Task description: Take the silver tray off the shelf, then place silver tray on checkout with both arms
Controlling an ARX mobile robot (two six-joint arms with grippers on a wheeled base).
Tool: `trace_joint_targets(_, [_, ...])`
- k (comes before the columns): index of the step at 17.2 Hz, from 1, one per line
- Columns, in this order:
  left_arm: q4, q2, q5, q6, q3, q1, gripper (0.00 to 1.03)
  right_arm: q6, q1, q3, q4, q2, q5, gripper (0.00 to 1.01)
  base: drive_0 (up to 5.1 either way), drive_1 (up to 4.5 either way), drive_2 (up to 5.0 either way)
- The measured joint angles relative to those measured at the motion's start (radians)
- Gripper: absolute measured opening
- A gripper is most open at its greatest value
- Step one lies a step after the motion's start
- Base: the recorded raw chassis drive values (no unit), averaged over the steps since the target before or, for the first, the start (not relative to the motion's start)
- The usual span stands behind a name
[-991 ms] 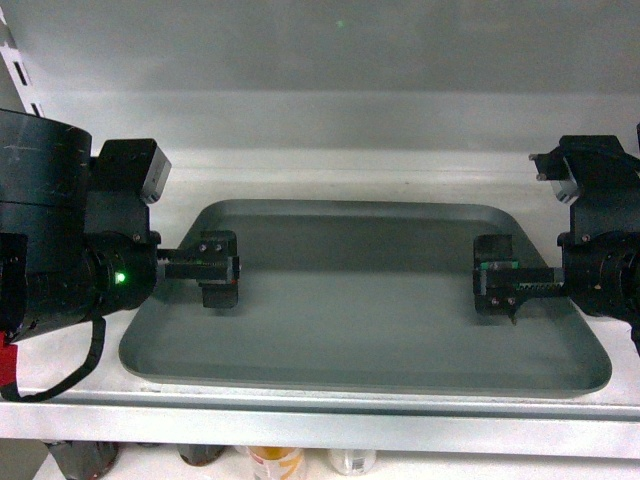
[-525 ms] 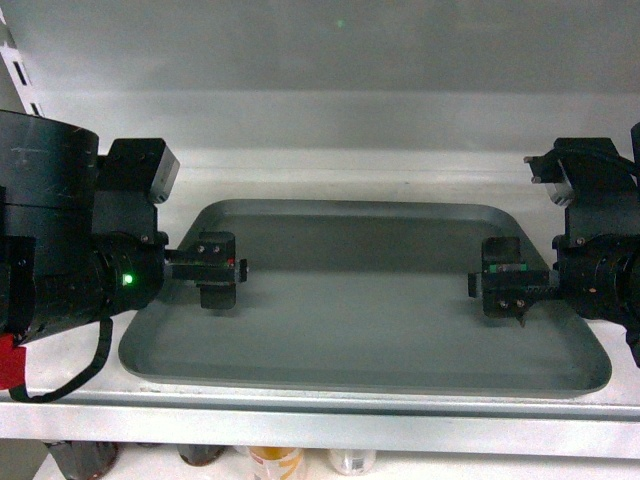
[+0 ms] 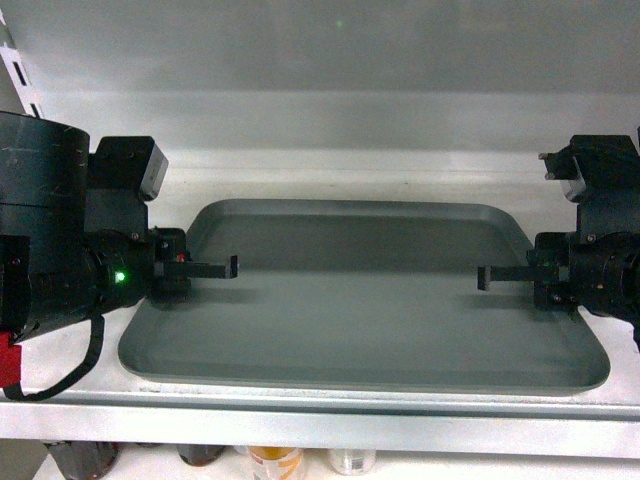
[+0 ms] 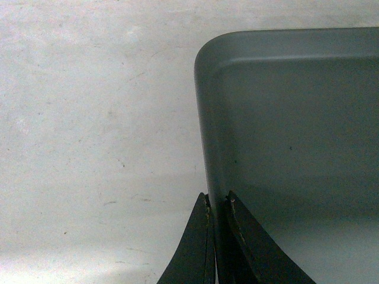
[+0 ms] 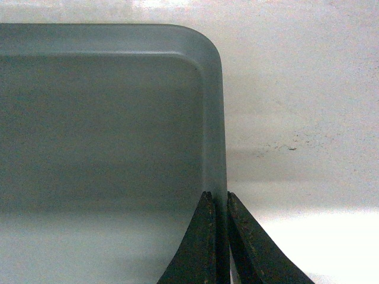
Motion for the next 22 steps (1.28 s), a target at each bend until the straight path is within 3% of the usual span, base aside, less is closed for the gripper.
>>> trace_joint_targets(2, [0.002,0.000,0.000,-0.022,0.000,0.000,0.04,0.014,0.000,0.000,0.001,0.000,0.000,0.03,0.0,0.00,0.0])
trace_joint_targets(5, [0.003,0.000,-0.002,-0.024,0.000,-0.002,0.04,0.018,0.000,-0.001,0.003,0.000,0.000,0.03,0.0,0.00,0.0])
trace_joint_targets(22, [-0.039,-0.190,-0.043,-0.021,-0.022,-0.027,0.04,0.001,-0.001,-0.027,-0.017,-0.201,0.018,0.03,0.0,0.00,0.0])
